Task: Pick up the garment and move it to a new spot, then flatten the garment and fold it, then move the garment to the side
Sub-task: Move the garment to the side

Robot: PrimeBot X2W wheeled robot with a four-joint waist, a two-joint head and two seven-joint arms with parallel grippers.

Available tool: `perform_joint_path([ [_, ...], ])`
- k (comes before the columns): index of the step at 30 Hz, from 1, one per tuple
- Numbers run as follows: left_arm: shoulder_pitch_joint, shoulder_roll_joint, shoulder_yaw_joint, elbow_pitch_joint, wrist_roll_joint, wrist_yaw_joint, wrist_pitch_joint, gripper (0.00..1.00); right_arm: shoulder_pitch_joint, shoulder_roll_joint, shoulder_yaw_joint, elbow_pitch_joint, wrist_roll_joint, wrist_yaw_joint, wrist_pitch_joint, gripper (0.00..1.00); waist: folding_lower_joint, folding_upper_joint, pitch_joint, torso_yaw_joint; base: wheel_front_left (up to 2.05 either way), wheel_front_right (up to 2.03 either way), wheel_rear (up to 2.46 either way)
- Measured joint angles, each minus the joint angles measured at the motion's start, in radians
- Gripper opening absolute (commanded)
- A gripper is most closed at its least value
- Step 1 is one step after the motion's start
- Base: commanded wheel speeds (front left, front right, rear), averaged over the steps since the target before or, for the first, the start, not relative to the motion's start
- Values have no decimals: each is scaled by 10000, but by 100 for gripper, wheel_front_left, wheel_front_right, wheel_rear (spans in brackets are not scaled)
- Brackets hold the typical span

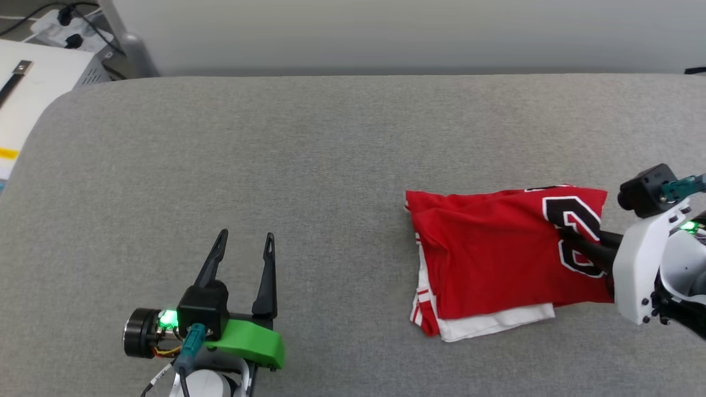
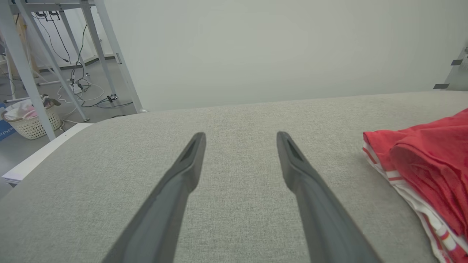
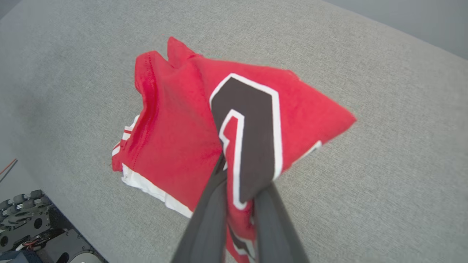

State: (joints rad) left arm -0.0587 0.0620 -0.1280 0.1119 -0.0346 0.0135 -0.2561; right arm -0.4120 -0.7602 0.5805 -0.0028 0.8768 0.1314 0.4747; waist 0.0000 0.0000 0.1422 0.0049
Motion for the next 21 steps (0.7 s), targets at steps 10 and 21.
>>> perform_joint_path([
  [10, -227, 113, 196, -412, 19, 38, 2, 100, -373, -1110, -811, 786, 259, 0, 408, 0, 0, 0, 544, -999, 0, 0, 0],
  [21, -1716, 380, 591, -1325, 90, 107, 2, 100, -2169, -2270, -2140, 3641, -556, 2, 203, 0, 1, 0, 2771, -1305, 0, 0, 0],
])
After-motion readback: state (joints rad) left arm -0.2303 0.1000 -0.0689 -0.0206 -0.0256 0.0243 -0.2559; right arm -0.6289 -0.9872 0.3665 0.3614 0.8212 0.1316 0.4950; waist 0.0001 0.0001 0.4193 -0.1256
